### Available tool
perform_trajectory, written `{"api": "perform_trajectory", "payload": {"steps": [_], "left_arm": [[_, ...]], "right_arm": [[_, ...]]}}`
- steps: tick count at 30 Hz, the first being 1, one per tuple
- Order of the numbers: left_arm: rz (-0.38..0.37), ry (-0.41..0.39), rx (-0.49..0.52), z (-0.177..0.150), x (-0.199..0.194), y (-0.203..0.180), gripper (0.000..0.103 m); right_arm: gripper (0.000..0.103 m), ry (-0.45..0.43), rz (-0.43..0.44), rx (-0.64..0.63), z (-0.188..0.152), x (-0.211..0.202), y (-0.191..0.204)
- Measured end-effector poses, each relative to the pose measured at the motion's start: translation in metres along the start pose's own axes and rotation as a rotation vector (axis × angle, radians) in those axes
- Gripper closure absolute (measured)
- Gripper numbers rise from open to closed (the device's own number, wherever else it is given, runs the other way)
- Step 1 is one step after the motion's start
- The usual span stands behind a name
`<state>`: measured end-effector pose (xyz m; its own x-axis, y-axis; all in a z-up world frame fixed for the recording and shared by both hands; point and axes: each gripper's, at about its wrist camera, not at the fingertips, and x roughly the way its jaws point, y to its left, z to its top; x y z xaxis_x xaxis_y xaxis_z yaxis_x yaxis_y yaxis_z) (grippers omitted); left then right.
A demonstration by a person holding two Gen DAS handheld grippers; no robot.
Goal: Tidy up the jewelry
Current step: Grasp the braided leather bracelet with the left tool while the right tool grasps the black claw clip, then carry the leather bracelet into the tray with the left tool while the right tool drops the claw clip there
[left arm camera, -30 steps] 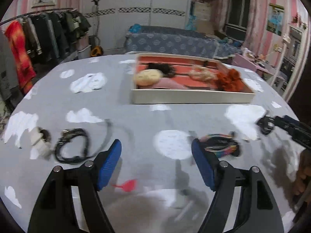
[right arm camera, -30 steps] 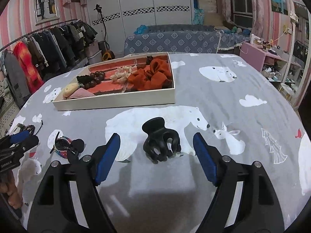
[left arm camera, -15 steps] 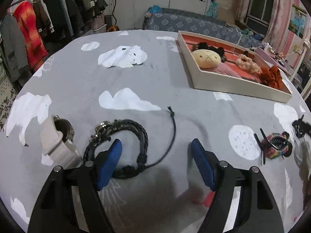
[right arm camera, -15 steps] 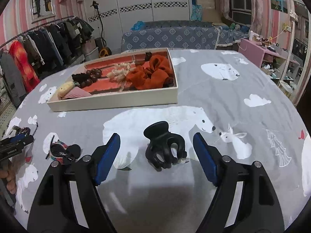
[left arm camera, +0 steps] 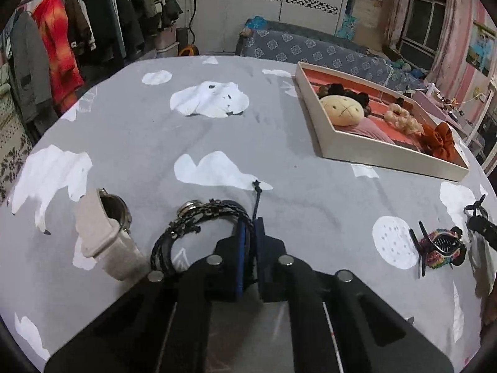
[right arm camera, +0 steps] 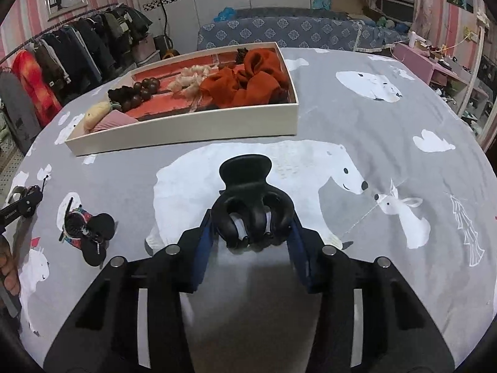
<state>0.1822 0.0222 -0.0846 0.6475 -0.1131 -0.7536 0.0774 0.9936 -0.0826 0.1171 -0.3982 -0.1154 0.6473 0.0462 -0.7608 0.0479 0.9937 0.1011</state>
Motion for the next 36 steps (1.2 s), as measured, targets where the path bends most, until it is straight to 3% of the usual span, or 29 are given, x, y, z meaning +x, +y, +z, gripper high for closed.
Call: {"api": "perform_trajectory", "payload": {"steps": [14,24,36], "left_arm": [[-0.002,-0.083,0.040,0.011,-0.035,-0.014,0.097],[-0.016,-0.187,0.092,0.046,-0.061,-0.047,0.097],[-0.028,-0.256,0.138,0.096,-0.059,-0.088,0.097]], "right_arm": [[0.057,-0.095,-0.001,-0.019,0.009,-0.039,0.003],[0.057,-0.172,-0.001,-0.018,0.027,-0.067,0.002],[0.057,-0.228,-0.008,-0.032,0.065,-0.067,0.000]]}}
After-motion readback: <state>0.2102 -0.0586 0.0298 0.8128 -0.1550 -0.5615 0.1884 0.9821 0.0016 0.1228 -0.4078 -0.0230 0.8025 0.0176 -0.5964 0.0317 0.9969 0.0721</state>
